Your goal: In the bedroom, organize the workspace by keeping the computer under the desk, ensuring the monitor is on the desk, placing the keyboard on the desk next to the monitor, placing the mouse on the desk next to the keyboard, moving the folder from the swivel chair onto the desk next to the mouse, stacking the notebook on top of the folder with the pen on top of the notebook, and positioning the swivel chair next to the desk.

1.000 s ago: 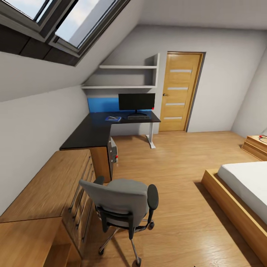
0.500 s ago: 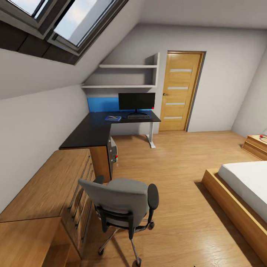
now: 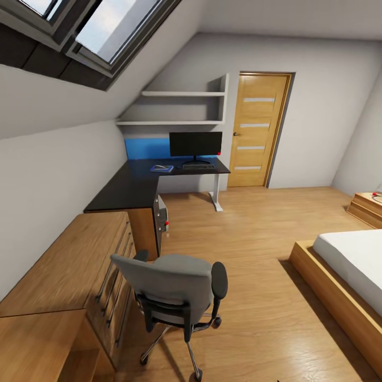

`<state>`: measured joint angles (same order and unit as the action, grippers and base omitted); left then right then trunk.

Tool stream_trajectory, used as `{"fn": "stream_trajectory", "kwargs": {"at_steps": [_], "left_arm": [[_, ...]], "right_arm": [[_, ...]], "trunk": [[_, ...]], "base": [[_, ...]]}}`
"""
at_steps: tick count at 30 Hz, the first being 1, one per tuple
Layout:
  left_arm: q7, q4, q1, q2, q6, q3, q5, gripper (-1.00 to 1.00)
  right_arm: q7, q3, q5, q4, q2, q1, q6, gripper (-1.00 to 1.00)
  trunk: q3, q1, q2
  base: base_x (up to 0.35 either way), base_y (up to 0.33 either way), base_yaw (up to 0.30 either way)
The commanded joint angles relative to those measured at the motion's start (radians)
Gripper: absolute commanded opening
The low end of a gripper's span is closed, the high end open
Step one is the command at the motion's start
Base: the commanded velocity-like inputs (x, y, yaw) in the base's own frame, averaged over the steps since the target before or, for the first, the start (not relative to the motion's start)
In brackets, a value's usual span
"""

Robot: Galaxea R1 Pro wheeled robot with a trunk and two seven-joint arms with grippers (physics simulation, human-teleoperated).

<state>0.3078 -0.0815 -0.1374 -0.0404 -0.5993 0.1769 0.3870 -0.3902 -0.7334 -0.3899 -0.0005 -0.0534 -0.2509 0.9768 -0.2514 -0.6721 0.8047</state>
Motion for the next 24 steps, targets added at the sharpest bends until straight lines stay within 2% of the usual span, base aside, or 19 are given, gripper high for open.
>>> {"fn": "stream_trajectory", "kwargs": {"at_steps": [1,24], "left_arm": [[0.007,0.000,-0.001,0.000,-0.002,0.009,0.004,1.00],[0.008,-0.004,-0.001,0.002,0.000,0.008,0.007,1.00]], "right_arm": [[-0.006,-0.009,-0.004,0.001,0.000,-0.001,0.002,1.00],[-0.006,-0.007,-0.002,-0.001,0.001,-0.001,0.002,1.00]], "trunk": [[-0.005,-0.004,0.008],[-0.077,-0.092,0.169]], "base": [[0.000,0.000,0.000],[0.000,0.000,0.000]]}}
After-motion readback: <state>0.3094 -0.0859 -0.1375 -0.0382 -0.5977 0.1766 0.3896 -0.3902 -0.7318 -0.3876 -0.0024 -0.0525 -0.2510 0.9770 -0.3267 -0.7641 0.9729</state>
